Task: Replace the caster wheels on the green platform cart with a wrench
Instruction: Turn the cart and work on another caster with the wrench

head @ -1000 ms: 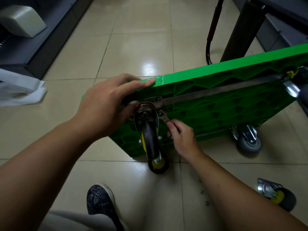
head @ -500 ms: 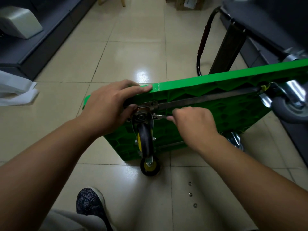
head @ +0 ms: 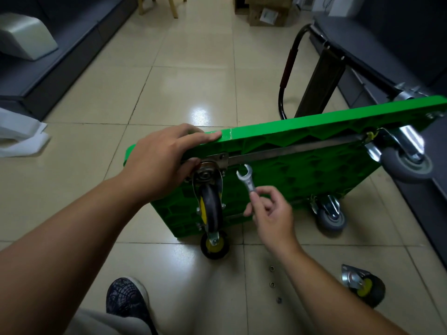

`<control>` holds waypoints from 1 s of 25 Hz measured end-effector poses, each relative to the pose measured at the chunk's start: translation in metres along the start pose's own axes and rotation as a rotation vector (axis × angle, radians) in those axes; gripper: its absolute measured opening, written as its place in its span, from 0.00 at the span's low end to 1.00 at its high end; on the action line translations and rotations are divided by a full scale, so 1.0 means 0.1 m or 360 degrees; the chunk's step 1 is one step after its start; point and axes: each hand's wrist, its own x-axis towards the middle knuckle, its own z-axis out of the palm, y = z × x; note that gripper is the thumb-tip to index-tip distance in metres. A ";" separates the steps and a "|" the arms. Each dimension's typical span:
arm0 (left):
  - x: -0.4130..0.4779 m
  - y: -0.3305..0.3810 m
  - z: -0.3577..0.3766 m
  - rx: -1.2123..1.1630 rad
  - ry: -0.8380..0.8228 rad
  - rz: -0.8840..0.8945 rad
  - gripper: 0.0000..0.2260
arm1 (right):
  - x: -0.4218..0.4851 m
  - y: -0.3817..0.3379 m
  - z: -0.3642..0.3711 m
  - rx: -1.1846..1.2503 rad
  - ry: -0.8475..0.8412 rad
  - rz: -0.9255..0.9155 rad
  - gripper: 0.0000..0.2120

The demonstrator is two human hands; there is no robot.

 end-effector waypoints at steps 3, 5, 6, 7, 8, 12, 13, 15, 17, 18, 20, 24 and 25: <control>-0.01 0.00 -0.01 -0.0008 0.0007 -0.0012 0.28 | -0.07 0.13 0.17 0.0040 -0.0138 0.0086 0.03; 0.00 0.01 0.00 -0.0007 -0.0002 -0.0010 0.28 | 0.02 0.17 0.20 0.0040 -0.0146 0.0042 0.03; 0.00 0.00 0.01 -0.0005 -0.0008 -0.0010 0.28 | 0.07 0.17 0.22 0.0042 -0.0152 0.0011 0.03; 0.00 0.00 0.01 -0.0002 -0.0014 -0.0011 0.28 | 0.10 0.18 0.24 0.0049 -0.0162 -0.0011 0.03; 0.00 0.00 0.01 0.0001 -0.0021 -0.0013 0.29 | 0.13 0.20 0.27 0.0064 -0.0169 -0.0024 0.03; -0.01 0.01 -0.01 -0.0020 -0.0030 -0.0030 0.29 | 0.19 0.26 0.41 0.0184 -0.0157 0.0051 0.03; -0.01 0.02 -0.01 -0.0022 -0.0027 -0.0027 0.29 | 0.21 0.27 0.43 0.0213 -0.0150 0.0079 0.04; -0.01 0.02 0.00 -0.0022 -0.0025 -0.0026 0.29 | 0.26 0.30 0.47 0.0274 -0.0137 0.0127 0.05; -0.01 0.02 0.00 -0.0030 -0.0025 -0.0032 0.29 | 0.26 0.30 0.58 0.0308 -0.0131 0.0165 0.06; -0.01 0.02 -0.01 -0.0036 -0.0023 -0.0033 0.29 | 0.24 0.30 0.66 0.0376 -0.0132 0.0210 0.07; -0.01 0.03 -0.01 -0.0045 -0.0022 -0.0034 0.29 | 0.19 0.28 0.81 0.0706 -0.0138 0.0388 0.07; -0.01 0.03 -0.01 -0.0035 -0.0031 -0.0029 0.29 | 0.25 0.33 0.79 0.0693 -0.0162 0.0342 0.06; 0.00 0.03 -0.02 -0.0035 -0.0039 -0.0026 0.29 | 0.28 0.34 0.72 0.0544 -0.0168 0.0293 0.06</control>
